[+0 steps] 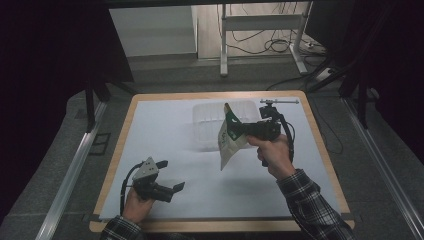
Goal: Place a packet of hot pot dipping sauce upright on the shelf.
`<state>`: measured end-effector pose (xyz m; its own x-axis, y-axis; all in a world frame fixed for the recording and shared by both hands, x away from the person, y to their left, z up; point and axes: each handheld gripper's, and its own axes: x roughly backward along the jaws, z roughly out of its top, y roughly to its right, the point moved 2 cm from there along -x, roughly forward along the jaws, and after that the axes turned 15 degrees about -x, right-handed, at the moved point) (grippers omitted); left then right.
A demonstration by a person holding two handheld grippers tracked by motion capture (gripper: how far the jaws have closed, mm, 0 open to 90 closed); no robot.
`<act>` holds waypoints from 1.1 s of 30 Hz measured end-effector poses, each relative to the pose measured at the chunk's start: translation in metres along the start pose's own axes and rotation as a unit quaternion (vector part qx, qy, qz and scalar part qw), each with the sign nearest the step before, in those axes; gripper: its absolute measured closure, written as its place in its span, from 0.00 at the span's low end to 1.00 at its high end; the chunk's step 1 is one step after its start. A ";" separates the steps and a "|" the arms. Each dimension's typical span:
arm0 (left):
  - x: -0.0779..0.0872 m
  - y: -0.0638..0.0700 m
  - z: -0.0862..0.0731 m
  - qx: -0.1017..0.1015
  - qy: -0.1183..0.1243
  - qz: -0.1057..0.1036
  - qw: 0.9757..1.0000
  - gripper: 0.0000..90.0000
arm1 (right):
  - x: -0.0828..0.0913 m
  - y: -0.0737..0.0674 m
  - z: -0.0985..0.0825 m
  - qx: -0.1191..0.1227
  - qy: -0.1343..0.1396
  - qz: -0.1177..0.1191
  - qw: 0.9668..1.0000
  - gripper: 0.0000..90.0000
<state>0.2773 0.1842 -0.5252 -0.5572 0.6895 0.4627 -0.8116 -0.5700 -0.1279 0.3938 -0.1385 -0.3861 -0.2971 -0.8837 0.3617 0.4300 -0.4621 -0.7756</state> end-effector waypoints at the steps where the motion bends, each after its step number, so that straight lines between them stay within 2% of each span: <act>1: 0.000 0.000 0.000 0.000 0.000 0.000 1.000 0.00 | 0.000 0.000 0.000 0.000 0.000 0.000 1.000 0.99; 5: 0.000 0.000 0.001 0.005 0.000 -0.005 1.000 0.00 | -0.004 0.000 0.005 -0.001 0.002 0.001 1.000 0.99; 8: 0.002 0.000 0.001 0.000 0.004 0.002 1.000 0.00 | -0.007 0.000 0.010 0.000 0.005 -0.002 1.000 0.99; 16: -0.001 0.004 0.003 -0.011 -0.016 0.001 1.000 0.00 | -0.013 -0.002 0.019 -0.002 0.006 0.002 1.000 0.99; 21: -0.001 0.004 0.003 -0.010 -0.028 0.007 1.000 0.00 | -0.018 -0.003 0.025 -0.003 0.006 0.006 1.000 0.99; 33: 0.001 0.002 0.003 -0.001 -0.028 0.009 1.000 0.00 | -0.037 -0.003 0.042 -0.005 0.006 0.004 1.000 0.99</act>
<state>0.2755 0.1825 -0.5221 -0.5609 0.6536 0.5081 -0.8022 -0.5808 -0.1383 0.4390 -0.1073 -0.3759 -0.3031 -0.8866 0.3495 0.4245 -0.4540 -0.7834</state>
